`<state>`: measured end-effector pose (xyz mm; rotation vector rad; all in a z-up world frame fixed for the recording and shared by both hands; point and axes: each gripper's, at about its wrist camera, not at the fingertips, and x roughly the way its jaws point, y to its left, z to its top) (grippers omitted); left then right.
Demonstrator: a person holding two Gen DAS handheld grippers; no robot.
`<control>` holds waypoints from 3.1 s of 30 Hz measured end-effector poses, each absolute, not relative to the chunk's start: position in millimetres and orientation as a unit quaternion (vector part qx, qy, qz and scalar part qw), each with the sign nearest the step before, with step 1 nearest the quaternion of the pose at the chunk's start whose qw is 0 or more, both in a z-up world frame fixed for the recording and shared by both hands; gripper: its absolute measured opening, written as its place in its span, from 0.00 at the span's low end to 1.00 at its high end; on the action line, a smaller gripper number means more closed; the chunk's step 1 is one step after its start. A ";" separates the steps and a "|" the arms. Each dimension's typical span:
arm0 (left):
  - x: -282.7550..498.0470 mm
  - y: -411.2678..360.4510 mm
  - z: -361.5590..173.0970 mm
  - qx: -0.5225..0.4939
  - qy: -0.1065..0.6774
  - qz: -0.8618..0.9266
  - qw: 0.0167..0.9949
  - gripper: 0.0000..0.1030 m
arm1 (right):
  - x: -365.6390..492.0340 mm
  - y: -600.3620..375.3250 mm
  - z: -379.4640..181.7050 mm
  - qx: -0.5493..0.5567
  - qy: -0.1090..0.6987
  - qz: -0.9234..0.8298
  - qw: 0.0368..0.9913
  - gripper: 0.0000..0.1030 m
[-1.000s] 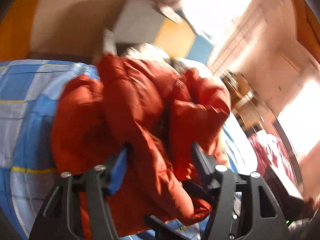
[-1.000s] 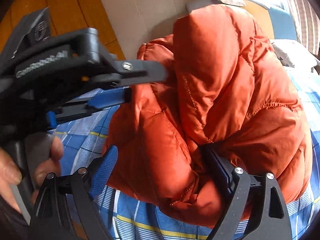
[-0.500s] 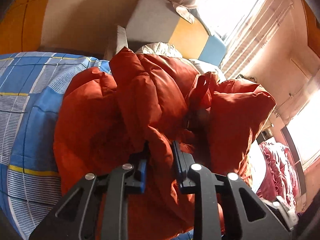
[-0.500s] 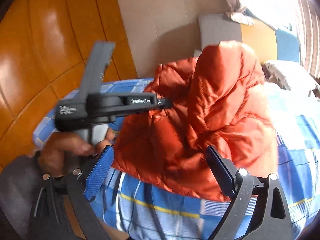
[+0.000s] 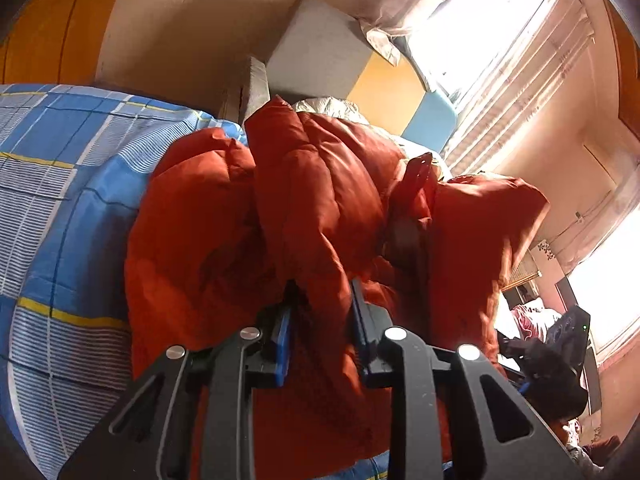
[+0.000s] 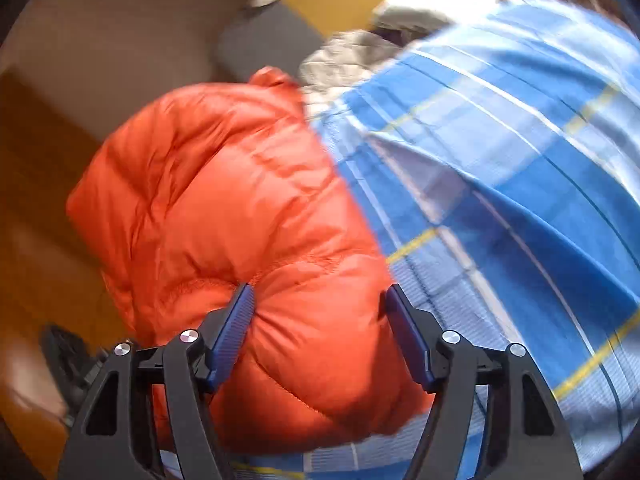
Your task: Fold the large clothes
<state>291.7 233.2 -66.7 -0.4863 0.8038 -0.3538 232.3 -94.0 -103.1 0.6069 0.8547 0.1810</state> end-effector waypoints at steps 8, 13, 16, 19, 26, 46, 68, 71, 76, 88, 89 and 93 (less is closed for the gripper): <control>284.6 252.8 -50.0 -0.250 0.357 -0.174 0.883 0.58 | 242.6 -49.2 -78.0 0.124 0.416 0.100 0.895 0.66; 283.5 235.3 -32.6 -0.223 0.348 -0.204 0.888 0.70 | 237.4 -34.5 -65.5 0.060 0.422 0.109 0.898 0.66; 287.4 223.5 -27.4 -0.207 0.349 -0.213 0.889 0.71 | 252.2 -25.2 -67.6 0.032 0.426 0.112 0.897 0.66; 294.4 219.5 -30.2 -0.212 0.356 -0.210 0.886 0.71 | 256.4 -20.7 -68.8 0.011 0.431 0.113 0.895 0.66; 302.0 212.1 -44.9 -0.220 0.369 -0.152 0.890 0.61 | 255.9 -9.8 -69.3 -0.022 0.434 0.087 0.896 0.66; 293.6 217.2 -51.9 -0.193 0.367 -0.104 0.904 0.02 | 259.8 7.3 -50.7 -0.064 0.427 0.109 0.895 0.66; 290.3 246.9 -43.5 -0.208 0.376 -0.061 0.901 0.06 | 330.2 50.1 -59.5 -0.080 0.430 0.109 0.893 0.61; 293.9 248.9 -41.2 -0.209 0.378 -0.040 0.901 0.15 | 330.6 54.3 -64.8 -0.083 0.431 0.108 0.892 0.61; 302.1 240.1 -42.0 -0.188 0.384 -0.024 0.904 0.19 | 331.8 53.4 -68.5 -0.081 0.432 0.112 0.891 0.61; 306.2 233.0 -53.8 -0.151 0.384 -0.029 0.910 0.04 | 334.5 41.4 -52.1 -0.048 0.436 0.145 0.887 0.61; 306.5 233.8 -55.5 -0.152 0.385 -0.031 0.910 0.04 | 335.7 39.3 -49.7 -0.042 0.434 0.145 0.888 0.61; 306.7 237.6 -60.6 -0.159 0.386 -0.035 0.908 0.04 | 349.2 31.6 -37.4 -0.017 0.416 0.117 0.902 0.61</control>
